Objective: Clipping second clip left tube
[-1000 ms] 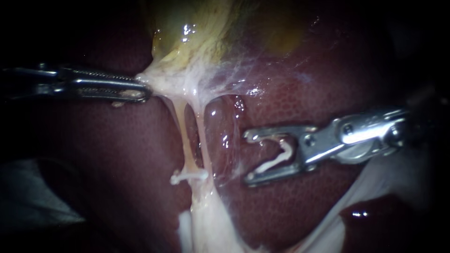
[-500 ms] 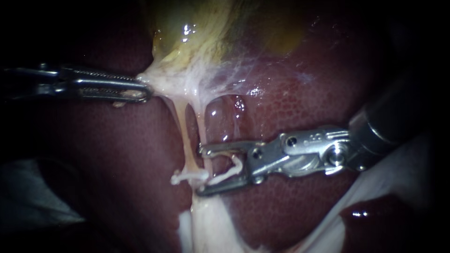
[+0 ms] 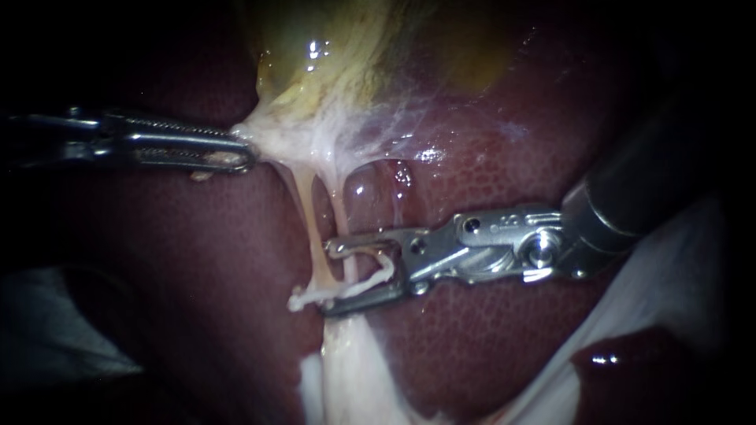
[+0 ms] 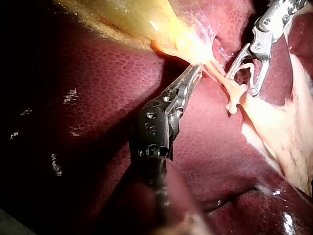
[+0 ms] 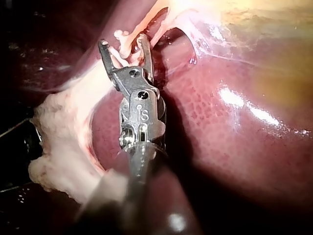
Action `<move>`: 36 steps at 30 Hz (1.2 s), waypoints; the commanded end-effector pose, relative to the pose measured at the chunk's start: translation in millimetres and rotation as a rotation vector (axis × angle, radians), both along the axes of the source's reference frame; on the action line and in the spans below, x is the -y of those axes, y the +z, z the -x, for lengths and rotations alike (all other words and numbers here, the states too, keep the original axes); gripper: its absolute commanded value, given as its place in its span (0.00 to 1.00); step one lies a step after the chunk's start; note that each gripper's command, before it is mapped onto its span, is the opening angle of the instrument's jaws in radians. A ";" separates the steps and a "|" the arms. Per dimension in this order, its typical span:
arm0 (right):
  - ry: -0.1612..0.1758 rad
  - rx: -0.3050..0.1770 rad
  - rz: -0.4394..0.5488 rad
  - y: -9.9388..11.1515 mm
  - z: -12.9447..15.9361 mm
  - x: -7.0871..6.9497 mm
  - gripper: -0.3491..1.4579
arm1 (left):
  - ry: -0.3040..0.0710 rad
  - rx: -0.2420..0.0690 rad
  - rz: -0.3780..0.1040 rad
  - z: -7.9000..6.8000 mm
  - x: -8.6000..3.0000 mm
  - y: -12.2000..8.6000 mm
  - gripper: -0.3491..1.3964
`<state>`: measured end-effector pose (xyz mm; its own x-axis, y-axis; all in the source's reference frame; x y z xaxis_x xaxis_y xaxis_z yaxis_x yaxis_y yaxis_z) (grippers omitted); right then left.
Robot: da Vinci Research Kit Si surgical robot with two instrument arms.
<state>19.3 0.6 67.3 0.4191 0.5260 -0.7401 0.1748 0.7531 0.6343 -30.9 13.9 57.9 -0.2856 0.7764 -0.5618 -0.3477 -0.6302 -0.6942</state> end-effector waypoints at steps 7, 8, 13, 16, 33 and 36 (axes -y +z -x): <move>-0.018 -0.056 -0.047 0.4 -2.3 -0.1 0.46 | 0.000 0.000 0.000 0.0 0.0 0.0 0.00; -0.024 -0.062 -0.052 0.5 -2.7 -0.1 0.46 | 0.000 -0.001 0.000 0.1 0.0 0.0 0.00; -0.017 -0.117 -0.091 0.4 -3.4 0.1 0.46 | -0.001 -0.001 0.000 0.1 0.0 0.0 0.00; -0.014 -0.148 -0.118 0.0 -3.7 0.3 0.46 | -0.001 -0.001 0.000 0.2 0.0 0.0 0.00; -0.033 -0.206 -0.163 -1.4 -4.1 0.9 0.32 | -0.002 -0.001 0.000 0.3 -0.1 0.0 0.00; -0.033 -0.206 -0.164 -1.5 -4.0 0.8 0.24 | -0.002 -0.001 0.000 0.3 -0.1 0.0 0.00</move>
<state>23.3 -0.1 65.7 0.2873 0.6348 -0.7173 0.3363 0.6343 0.6961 -31.2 14.0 58.0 -0.2849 0.7770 -0.5614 -0.3496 -0.6296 -0.6938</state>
